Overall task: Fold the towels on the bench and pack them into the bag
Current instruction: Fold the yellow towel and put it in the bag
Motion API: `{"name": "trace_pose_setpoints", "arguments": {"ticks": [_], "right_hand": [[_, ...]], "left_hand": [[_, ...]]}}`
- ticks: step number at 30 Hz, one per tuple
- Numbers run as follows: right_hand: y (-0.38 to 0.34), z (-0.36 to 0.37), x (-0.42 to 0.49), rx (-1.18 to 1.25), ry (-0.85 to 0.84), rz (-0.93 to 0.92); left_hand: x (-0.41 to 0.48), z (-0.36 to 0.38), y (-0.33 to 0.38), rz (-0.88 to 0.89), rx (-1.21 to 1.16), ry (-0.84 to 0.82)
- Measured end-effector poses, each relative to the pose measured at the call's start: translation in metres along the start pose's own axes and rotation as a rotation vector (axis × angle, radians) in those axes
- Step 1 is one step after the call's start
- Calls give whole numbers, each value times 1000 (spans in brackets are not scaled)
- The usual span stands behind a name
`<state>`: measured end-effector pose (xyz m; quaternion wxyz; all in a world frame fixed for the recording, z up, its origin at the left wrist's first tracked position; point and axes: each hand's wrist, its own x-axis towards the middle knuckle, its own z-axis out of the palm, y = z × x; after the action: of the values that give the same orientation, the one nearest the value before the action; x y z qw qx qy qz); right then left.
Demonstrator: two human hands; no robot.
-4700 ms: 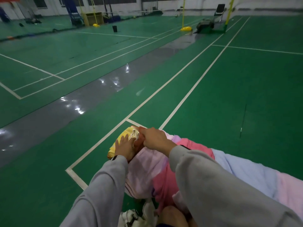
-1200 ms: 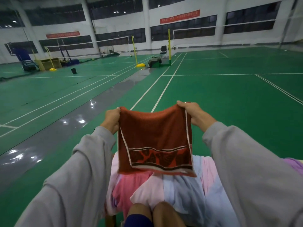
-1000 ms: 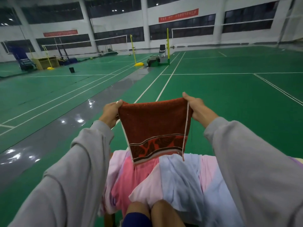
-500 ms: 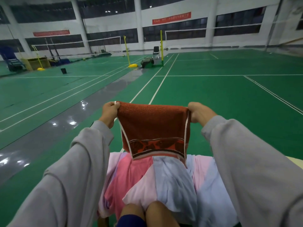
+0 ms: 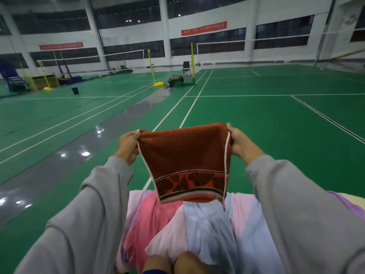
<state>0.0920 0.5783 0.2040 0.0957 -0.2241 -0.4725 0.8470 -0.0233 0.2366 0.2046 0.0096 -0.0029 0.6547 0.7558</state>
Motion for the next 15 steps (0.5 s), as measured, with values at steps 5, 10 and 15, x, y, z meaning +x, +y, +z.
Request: {"name": "trace_pose_setpoints", "arguments": {"ticks": [5,10,15], "right_hand": [[-1,-6,-1,-159,-54,-14],[-19,-13,-8,-204,-64,-61],[-19,-14,-4,-103,31,-83]], "left_hand": [[-2,1,6,-2,19,-14],[-6,-7,18,32,-44,-75],[-7,-4,25,58,21,-86]]}}
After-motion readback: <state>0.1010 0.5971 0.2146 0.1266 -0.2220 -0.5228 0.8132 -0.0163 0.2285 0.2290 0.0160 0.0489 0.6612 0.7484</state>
